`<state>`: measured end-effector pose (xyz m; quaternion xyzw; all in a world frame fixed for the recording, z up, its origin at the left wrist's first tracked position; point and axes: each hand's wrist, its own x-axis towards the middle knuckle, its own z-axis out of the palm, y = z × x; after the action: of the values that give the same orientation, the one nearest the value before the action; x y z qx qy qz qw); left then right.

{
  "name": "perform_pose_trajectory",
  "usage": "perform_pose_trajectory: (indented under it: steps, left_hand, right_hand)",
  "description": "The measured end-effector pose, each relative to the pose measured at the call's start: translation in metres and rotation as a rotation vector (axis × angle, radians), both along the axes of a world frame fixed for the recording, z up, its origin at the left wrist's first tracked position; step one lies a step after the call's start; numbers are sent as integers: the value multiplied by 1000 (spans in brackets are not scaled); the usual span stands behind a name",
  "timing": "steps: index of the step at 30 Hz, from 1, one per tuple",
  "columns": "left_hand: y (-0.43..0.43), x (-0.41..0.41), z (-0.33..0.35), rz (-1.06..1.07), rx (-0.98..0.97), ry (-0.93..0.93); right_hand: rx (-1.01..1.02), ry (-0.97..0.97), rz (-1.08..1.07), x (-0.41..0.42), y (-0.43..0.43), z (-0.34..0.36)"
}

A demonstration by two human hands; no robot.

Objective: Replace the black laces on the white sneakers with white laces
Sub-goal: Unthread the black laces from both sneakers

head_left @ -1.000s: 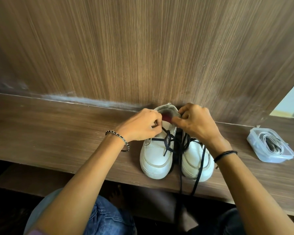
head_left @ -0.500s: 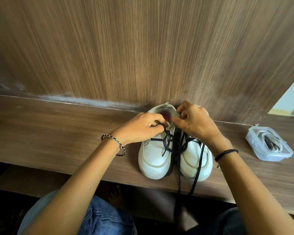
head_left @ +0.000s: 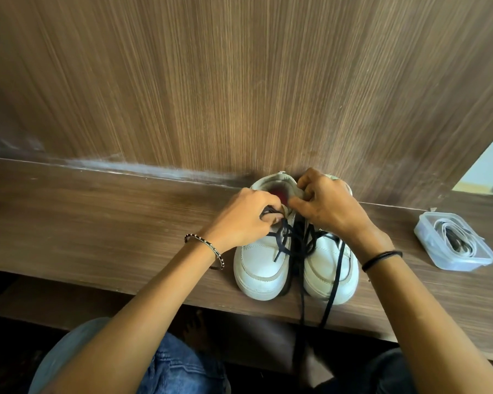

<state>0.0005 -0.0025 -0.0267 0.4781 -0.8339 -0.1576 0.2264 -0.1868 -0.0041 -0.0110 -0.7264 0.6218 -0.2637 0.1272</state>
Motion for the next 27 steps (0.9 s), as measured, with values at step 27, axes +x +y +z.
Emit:
perform_pose_trajectory:
  steps: [27]
  left_hand:
    - [15,0,19,-9,181,-70]
  right_hand:
    - [36,24,-83,4,1,-4]
